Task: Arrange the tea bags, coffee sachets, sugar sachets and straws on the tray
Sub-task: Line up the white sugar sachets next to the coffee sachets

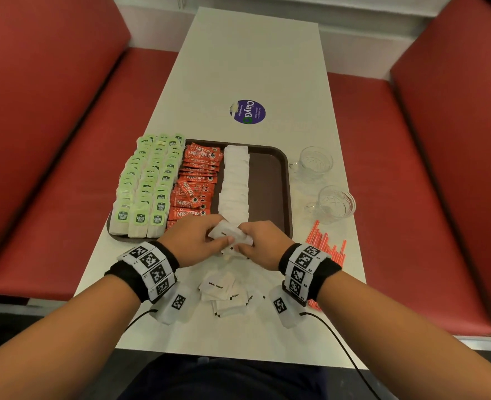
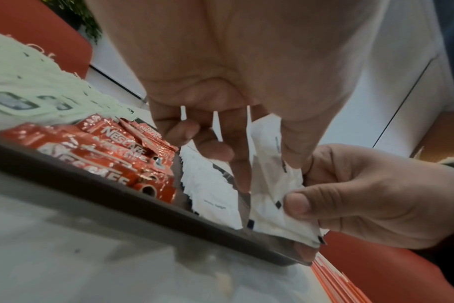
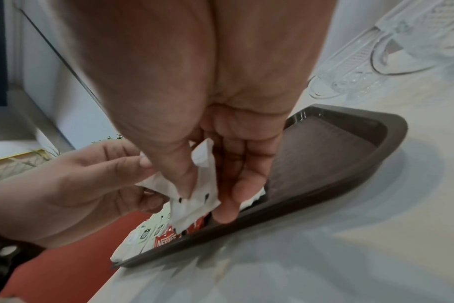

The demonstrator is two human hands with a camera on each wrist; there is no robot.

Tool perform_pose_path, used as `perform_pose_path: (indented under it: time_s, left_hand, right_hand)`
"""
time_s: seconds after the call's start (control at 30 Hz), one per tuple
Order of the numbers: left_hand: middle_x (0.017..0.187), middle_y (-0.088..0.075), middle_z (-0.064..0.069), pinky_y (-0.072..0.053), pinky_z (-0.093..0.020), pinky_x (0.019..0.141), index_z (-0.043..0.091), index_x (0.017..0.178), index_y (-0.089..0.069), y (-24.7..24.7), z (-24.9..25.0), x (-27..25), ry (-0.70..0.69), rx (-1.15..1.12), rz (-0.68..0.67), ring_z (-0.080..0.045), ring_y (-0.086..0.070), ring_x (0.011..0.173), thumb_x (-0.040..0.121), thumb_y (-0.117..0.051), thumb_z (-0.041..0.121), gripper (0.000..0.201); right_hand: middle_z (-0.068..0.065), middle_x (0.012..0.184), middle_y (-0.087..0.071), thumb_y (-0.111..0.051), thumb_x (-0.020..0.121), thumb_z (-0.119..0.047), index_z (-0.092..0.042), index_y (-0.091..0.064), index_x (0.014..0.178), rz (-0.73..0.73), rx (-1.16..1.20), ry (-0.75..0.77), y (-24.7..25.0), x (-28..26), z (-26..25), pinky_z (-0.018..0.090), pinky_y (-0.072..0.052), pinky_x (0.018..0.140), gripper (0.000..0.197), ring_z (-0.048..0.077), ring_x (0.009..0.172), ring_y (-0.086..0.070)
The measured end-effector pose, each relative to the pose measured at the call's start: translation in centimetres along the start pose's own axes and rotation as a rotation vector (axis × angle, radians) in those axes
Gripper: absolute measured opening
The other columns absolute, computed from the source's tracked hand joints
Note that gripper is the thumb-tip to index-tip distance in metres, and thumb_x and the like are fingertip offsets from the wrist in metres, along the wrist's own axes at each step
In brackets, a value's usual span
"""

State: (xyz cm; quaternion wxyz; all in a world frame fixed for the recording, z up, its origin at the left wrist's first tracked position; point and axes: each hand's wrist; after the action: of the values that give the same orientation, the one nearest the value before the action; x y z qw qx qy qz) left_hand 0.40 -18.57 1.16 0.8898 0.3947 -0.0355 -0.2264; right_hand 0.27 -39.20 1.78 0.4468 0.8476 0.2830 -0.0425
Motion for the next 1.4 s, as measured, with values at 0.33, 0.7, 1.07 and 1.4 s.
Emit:
perform_pose_path:
  time_s: [0.33, 0.7, 1.07, 1.4]
  left_hand:
    - [0.077, -0.064, 0.011, -0.04, -0.018, 0.06, 0.031, 0.087, -0.062, -0.9, -0.7, 2.7, 0.164, 0.042, 0.063, -0.003, -0.056, 0.067, 0.087, -0.073, 0.025, 0.012]
    - [0.082, -0.062, 0.003, -0.051, -0.034, 0.073, 0.03, 0.09, -0.055, -2.1, -1.1, 5.4, 0.243, 0.349, -0.001, -0.02, -0.059, 0.081, 0.08, -0.075, 0.048, 0.028]
    - [0.102, -0.06, 0.014, -0.042, -0.036, 0.091, 0.036, 0.102, -0.061, -1.5, -0.1, 5.9, 0.017, 0.591, -0.164, -0.013, -0.049, 0.096, 0.086, -0.067, 0.05, 0.022]
    - [0.104, -0.061, 0.021, -0.044, -0.034, 0.086, 0.039, 0.115, -0.062, 0.4, 1.3, 6.5, -0.056, 0.332, -0.184, -0.008, -0.049, 0.097, 0.08, -0.068, 0.06, 0.041]
  right_hand:
    - [0.0, 0.089, -0.061, -0.063, 0.096, -0.028, -0.014, -0.067, 0.098, 0.114, -0.018, -0.226, 1.8, 0.2, 4.1, 0.027, -0.041, 0.069, 0.015, 0.02, 0.084, -0.059]
    - [-0.002, 0.072, -0.052, -0.061, 0.09, -0.024, -0.013, -0.055, 0.08, 0.25, 0.133, -0.259, 2.3, -0.9, 5.1, 0.023, -0.033, 0.053, 0.017, 0.012, 0.064, -0.049]
    - [-0.002, 0.088, -0.067, -0.061, 0.093, -0.013, -0.021, -0.058, 0.107, 0.209, 0.35, -0.219, 2.3, -0.6, 4.9, 0.025, -0.057, 0.054, 0.016, 0.006, 0.058, -0.068]
    - [0.001, 0.087, -0.067, -0.062, 0.096, -0.019, -0.02, -0.057, 0.108, 0.153, 0.374, -0.174, 1.7, 0.1, 4.3, 0.036, -0.059, 0.058, 0.013, 0.017, 0.054, -0.069]
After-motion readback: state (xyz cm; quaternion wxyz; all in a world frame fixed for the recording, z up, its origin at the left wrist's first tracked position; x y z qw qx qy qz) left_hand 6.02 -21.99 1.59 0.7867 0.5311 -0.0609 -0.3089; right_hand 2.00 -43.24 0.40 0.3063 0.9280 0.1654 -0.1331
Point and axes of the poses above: each hand's wrist, its own x-axis towards the middle knuckle, its own y-axis out of the back of the hand, z = x × y
